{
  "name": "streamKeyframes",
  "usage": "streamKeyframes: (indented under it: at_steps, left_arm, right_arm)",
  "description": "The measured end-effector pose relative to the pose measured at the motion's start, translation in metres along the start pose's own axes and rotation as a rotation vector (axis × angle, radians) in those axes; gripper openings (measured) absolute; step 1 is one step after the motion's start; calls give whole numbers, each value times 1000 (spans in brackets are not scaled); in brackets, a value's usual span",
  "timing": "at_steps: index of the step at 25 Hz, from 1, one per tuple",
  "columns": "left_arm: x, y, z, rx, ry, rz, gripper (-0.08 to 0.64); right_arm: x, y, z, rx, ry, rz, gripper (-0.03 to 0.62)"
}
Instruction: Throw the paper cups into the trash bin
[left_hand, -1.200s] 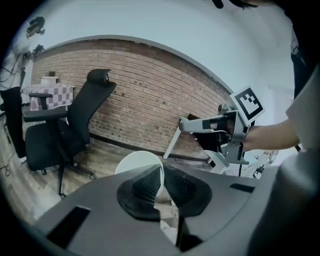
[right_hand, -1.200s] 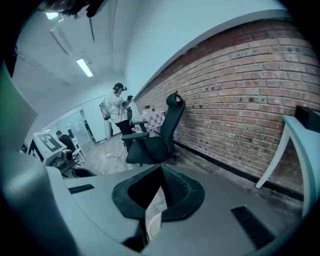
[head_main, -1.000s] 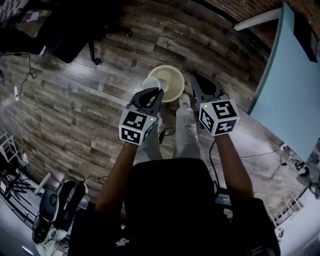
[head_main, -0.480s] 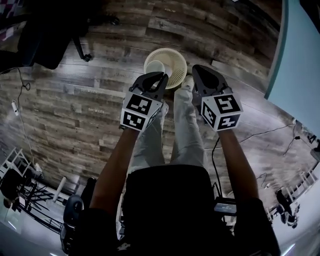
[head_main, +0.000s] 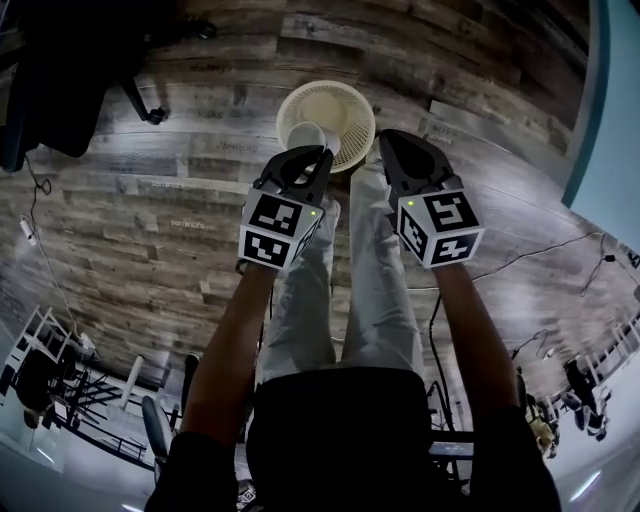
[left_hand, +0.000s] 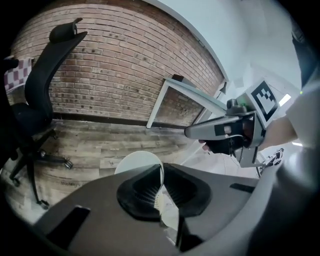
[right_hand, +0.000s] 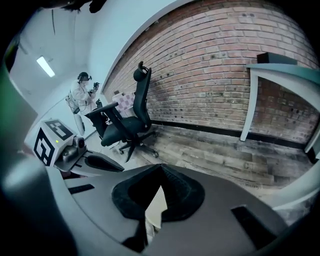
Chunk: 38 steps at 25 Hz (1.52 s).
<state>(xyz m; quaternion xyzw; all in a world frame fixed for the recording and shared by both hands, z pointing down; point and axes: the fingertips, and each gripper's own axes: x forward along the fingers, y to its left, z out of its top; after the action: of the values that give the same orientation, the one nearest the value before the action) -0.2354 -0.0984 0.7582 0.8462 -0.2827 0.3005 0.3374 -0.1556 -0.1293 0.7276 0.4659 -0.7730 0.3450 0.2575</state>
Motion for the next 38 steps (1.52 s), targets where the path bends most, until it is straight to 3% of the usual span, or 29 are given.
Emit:
streamKeyframes:
  at_steps: [21, 28, 38]
  left_arm:
    - [118, 47, -112, -87, 52, 13, 26]
    - [161, 68, -154, -128, 83, 50, 26]
    - [206, 82, -199, -84, 149, 48, 26]
  right_arm:
    - [97, -37, -119, 51, 98, -24, 2]
    - [119, -43, -160, 75, 139, -33, 3]
    - [139, -56, -187, 39, 182, -7, 3]
